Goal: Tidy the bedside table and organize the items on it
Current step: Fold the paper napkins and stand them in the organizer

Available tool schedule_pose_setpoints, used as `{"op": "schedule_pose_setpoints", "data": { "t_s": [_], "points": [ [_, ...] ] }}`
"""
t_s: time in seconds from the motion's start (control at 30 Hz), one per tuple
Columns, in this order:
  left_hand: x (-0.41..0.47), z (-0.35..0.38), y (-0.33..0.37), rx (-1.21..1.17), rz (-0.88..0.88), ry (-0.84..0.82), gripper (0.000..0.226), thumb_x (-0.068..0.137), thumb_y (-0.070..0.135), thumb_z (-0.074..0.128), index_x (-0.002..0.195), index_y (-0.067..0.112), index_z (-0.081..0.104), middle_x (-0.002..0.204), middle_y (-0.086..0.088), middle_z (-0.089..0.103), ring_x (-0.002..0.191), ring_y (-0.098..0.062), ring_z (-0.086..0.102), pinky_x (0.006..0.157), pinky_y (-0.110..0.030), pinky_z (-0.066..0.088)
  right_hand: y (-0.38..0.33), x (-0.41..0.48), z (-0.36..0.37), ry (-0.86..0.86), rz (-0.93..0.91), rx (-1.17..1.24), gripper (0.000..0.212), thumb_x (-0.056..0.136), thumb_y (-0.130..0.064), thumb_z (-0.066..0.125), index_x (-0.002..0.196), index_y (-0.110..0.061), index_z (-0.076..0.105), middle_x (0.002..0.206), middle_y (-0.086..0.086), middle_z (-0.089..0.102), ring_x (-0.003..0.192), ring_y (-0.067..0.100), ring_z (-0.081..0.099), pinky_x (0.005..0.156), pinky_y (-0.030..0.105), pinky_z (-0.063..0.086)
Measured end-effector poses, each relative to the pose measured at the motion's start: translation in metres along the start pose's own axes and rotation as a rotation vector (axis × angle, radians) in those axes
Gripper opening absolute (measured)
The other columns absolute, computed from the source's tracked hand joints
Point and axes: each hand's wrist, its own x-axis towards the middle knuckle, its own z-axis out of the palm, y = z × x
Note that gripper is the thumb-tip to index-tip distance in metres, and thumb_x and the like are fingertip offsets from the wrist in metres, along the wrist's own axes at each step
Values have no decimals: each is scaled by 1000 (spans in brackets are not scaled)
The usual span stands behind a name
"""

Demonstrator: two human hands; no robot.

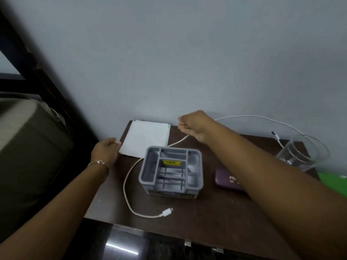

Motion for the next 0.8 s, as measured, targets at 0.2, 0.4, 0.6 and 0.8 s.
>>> {"op": "schedule_pose_setpoints", "data": {
  "t_s": [0.2,0.4,0.6,0.8],
  "points": [
    [38,18,13,273,25,4,33,87,10,57,118,-1,60,129,-18,57,121,-33,51,104,-32,36,12,45,18,-132,248,-70,22,90,11,46,110,12,54,112,22,57,121,30,52,103,35,43],
    [50,28,23,245,-48,-105,36,79,37,69,89,2,68,88,-13,65,88,-30,60,77,-32,44,15,60,33,-199,286,-107,27,89,11,50,116,13,53,118,24,57,117,29,57,88,29,51],
    [44,36,32,108,-66,-210,28,77,24,73,98,8,64,94,-12,65,86,-30,62,79,-36,51,19,60,36,-187,264,-52,29,86,12,54,114,13,54,115,24,57,110,27,59,87,29,51],
    [18,20,90,-262,61,-263,9,81,22,68,83,15,63,92,-10,68,71,-20,65,63,-29,52,8,45,27,-149,66,89,50,85,-17,67,126,3,47,130,14,52,115,22,52,92,29,45]
  ]
}}
